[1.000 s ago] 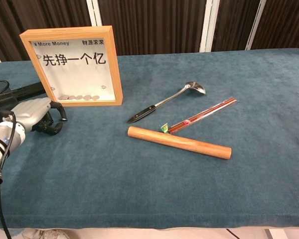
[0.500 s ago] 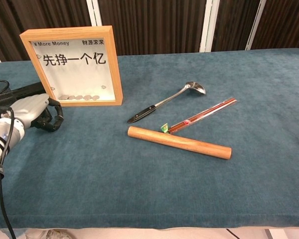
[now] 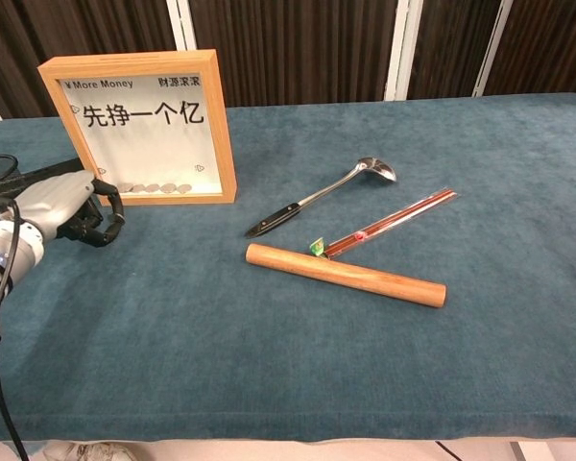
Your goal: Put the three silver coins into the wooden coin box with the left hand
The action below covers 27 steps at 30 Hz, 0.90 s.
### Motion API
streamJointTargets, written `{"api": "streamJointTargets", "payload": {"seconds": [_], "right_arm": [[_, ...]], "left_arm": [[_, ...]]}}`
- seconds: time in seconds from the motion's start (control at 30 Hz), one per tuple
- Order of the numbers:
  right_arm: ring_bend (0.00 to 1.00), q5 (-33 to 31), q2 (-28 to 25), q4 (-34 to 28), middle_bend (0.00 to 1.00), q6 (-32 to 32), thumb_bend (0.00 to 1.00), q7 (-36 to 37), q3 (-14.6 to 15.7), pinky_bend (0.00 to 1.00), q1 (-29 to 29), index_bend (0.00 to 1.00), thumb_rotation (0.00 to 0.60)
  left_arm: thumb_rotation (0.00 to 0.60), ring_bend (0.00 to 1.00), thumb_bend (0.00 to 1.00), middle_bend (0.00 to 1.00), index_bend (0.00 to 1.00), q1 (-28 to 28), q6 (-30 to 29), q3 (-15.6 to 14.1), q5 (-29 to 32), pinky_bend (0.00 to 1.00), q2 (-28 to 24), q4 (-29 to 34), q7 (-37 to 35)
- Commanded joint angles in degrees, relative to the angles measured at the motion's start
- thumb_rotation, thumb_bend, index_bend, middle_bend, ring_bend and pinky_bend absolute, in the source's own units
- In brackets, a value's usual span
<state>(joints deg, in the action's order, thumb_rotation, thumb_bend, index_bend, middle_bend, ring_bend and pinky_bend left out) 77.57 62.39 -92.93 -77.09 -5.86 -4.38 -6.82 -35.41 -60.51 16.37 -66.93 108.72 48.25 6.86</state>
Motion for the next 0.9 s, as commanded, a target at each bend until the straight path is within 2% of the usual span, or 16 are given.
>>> {"api": "streamJointTargets", "payload": {"seconds": [0.03,0.13,0.27,0.43,0.53,0.67,0.9], "right_arm": [[0.00,0.1,0.0,-0.1,0.00,0.0,0.14,0.1,0.0,0.00,0.0,0.00,0.600],[0.00,0.3,-0.1,-0.1,0.00,0.0,0.14,0.3,0.1,0.00,-0.1,0.00,0.600],[0.00,0.7,0.0,-0.2,0.00,0.4,0.14,0.4,0.1,0.00,-0.4,0.00,0.600],[0.00,1.0,0.3,-0.3,0.00,0.8,0.14,0.1,0.3,0.00,-0.7,0.00,0.600],[0.00,1.1,0.5,-0.3,0.00,0.9,0.14,0.0,0.3,0.00,-0.9,0.00,0.600],[0.00,0.9,0.7,-0.2,0.00,1.6,0.14,-0.3,0.2,0.00,-1.3,0.00,0.600],[0.00,0.6,0.8,-0.3,0.00,1.6,0.14,-0.2,0.1,0.00,-1.4,0.00,0.600]], "left_arm": [[0.600,1.00,0.45,1.00,0.63,1.7,-3.6,0.2,-1.4,1.00,-5.8,10.2,0.9],[0.600,1.00,0.45,1.00,0.63,3.0,-6.2,1.4,-1.6,1.00,-12.3,21.4,3.3],[0.600,1.00,0.45,1.00,0.63,4.4,-9.0,4.6,0.1,1.00,-22.3,38.2,9.0],[0.600,1.00,0.45,1.00,0.62,4.4,-11.8,9.5,4.3,1.00,-30.9,51.3,16.9],[0.600,1.00,0.45,1.00,0.62,3.4,-12.3,12.3,8.5,1.00,-33.7,55.2,20.2],[0.600,1.00,0.45,1.00,0.62,0.6,-11.9,16.7,17.2,1.00,-36.7,59.0,24.0],[0.600,1.00,0.45,1.00,0.62,-6.4,-11.0,19.4,29.5,1.00,-35.7,56.2,28.5]]}}
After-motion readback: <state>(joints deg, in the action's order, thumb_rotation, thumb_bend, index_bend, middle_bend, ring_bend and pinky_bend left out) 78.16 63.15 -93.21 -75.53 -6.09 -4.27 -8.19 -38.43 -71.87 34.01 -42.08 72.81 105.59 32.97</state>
